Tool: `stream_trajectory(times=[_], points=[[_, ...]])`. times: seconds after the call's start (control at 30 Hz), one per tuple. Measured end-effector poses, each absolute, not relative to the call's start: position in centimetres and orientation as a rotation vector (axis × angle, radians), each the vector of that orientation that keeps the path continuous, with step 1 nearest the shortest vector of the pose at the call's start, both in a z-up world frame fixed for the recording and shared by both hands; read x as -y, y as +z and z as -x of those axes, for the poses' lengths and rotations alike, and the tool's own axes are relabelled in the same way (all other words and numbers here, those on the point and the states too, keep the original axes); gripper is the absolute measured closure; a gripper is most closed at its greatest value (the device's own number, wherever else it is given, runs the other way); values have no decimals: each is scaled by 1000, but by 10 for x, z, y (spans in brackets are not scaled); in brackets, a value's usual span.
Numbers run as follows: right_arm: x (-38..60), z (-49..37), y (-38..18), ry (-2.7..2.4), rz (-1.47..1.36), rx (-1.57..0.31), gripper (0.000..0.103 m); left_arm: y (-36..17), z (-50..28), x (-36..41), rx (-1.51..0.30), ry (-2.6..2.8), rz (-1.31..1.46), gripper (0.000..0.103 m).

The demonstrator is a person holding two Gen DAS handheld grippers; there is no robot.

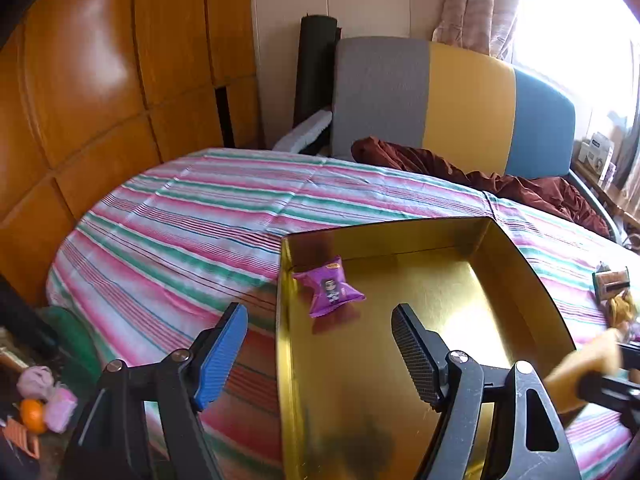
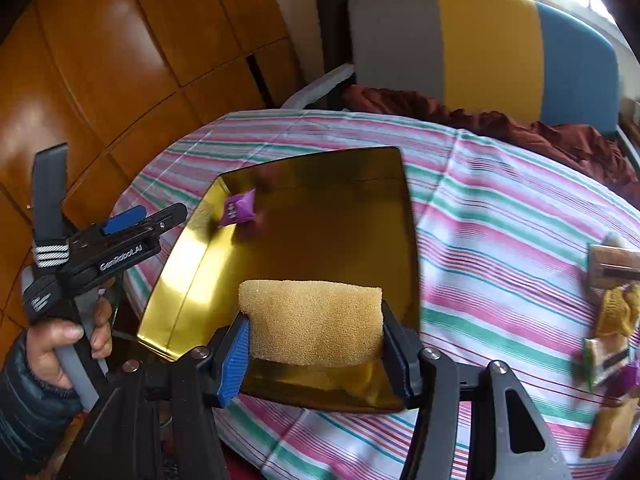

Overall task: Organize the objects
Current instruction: 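Lower the yellow sponge into the gold tray and open the right tool, then move both tools back from the tray to the pile of items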

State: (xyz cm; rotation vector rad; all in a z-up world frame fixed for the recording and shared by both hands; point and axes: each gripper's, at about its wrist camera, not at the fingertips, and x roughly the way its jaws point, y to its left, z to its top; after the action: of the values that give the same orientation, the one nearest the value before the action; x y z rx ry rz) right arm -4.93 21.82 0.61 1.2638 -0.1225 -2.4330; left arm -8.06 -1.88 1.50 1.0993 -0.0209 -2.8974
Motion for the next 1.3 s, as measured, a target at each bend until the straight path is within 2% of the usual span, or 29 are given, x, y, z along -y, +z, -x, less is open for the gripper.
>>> stream_trajectory(times=[0.33,0.53,0.57,0.67,0.7,0.8,0.97,1.3], points=[[-160,75,-26,-2295,-1334,149,45,33,50,34,-1,-2896,-1006,20],[-127,82,-40,-2190,-1341,216,39,33,42,51,-60,-2865,-974,18],[-123,83,-41,-2169,-1338,239,37,32,42,55,-70,-2856,-972,18],[-119,80,-41,-2129,-1331,267,18,31,42,67,-116,-2835,-977,18],[-117,78,-40,-2127,-1324,264,17,31,43,70,-134,-2831,-978,18],[-117,71,-36,-2142,-1309,248,17,32,40,73,-144,-2834,-948,18],[-128,55,-24,-2259,-1270,162,17,33,35,64,-102,-2867,-918,11],[-182,33,-2,-2492,-1226,70,17,29,24,27,-21,-2960,-962,8]])
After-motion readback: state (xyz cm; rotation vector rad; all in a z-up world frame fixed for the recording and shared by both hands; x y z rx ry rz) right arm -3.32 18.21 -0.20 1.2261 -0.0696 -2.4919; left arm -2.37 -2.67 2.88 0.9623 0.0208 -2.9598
